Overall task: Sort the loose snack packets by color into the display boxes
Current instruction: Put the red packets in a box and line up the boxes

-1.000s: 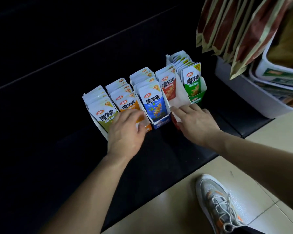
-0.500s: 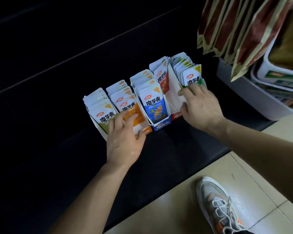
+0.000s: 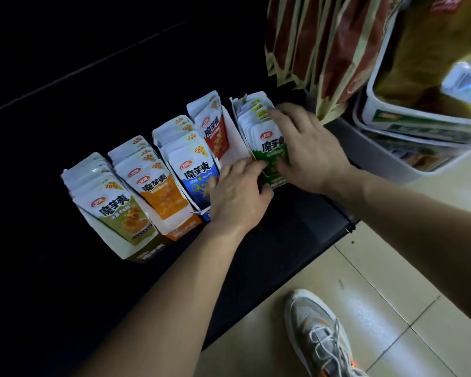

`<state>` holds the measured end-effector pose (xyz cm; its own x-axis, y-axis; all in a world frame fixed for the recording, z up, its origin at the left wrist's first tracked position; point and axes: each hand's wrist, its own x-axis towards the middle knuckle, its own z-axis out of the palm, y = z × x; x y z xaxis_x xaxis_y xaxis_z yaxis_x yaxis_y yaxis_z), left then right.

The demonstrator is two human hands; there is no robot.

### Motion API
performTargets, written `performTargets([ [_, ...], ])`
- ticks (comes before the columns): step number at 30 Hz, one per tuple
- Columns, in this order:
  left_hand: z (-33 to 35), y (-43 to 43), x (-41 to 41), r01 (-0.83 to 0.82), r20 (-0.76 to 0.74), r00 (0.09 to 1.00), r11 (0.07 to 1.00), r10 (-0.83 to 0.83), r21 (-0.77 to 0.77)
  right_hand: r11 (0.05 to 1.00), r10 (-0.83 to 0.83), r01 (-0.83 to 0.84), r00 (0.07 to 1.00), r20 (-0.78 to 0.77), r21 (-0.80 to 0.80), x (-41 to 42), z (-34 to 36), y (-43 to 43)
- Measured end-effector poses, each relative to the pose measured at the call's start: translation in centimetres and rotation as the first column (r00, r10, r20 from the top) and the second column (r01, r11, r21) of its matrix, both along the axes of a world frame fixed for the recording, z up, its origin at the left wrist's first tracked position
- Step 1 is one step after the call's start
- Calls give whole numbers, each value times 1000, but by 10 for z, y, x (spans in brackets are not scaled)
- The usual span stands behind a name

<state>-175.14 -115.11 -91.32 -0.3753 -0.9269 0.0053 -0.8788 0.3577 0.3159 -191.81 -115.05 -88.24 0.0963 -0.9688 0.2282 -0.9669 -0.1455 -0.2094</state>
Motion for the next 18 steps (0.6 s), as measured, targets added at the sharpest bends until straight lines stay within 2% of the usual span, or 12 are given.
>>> performTargets([
  [3, -4, 2, 0, -10, -21, 1000, 1000, 11, 21, 983, 95, -69, 983, -154, 171, 3, -1, -16],
  [7, -5, 2, 6, 21, -57, 998, 999, -19, 41, 974, 157, -104, 952, -263, 203, 8, 4, -35],
  [12, -2, 1, 6, 20, -70, 997, 998, -15, 68, 946, 182, -101, 951, -248, 308, 12, 11, -62],
  [18, -7, -1, 13, 58, -90, 995, 996, -51, 73, 945, 123, -50, 970, -210, 324, 11, 11, -76],
])
